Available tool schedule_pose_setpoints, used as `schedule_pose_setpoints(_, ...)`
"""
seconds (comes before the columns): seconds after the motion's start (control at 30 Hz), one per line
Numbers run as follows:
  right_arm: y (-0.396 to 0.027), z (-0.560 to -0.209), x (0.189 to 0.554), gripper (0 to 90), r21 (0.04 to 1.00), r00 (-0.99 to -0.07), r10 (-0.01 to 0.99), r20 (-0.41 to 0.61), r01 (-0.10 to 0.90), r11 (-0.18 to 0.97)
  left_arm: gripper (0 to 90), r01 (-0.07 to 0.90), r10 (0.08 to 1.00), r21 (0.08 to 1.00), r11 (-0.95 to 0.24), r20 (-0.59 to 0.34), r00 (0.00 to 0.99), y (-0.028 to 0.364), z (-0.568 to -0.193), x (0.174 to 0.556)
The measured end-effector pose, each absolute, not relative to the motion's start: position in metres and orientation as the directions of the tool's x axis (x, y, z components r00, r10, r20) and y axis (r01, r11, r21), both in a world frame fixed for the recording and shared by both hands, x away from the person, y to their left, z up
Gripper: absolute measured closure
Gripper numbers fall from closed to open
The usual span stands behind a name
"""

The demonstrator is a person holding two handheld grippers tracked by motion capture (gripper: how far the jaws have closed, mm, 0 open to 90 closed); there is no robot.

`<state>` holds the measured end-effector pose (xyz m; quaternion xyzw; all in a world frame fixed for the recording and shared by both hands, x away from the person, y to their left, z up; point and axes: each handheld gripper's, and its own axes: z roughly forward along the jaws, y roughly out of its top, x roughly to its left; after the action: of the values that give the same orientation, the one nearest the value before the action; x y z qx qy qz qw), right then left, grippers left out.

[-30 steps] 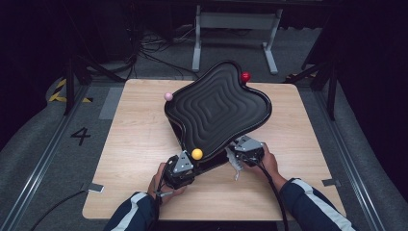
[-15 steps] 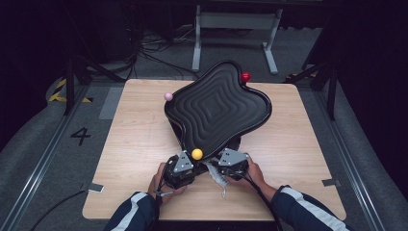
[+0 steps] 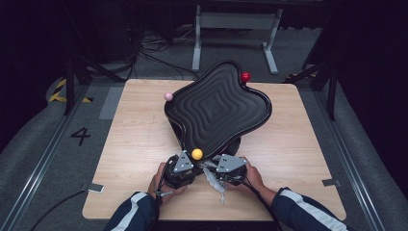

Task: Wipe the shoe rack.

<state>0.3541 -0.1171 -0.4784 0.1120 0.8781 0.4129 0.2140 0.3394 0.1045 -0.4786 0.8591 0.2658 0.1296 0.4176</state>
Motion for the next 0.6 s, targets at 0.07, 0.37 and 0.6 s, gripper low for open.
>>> schedule_pose_setpoints(0.07, -0.122, -0.478, 0.355, 77.1, 0.769, -0.883, 0.368, -0.289, 0.015, 0.639, 73.0, 0.348, 0.565, 0.787, -0.510, 0.002, 0.825, 0.105, -0.479, 0.340)
schedule_pose_setpoints(0.37, -0.147, -0.477, 0.366, 76.9, 0.749, -0.858, 0.414, -0.304, 0.054, 0.661, 73.2, 0.348, 0.569, 0.787, -0.510, 0.006, 0.822, 0.104, -0.478, 0.341)
schedule_pose_setpoints(0.6, -0.156, -0.476, 0.377, 77.1, 0.735, -0.831, 0.448, -0.330, 0.071, 0.674, 73.4, 0.358, 0.579, 0.787, -0.502, -0.002, 0.816, 0.104, -0.478, 0.342)
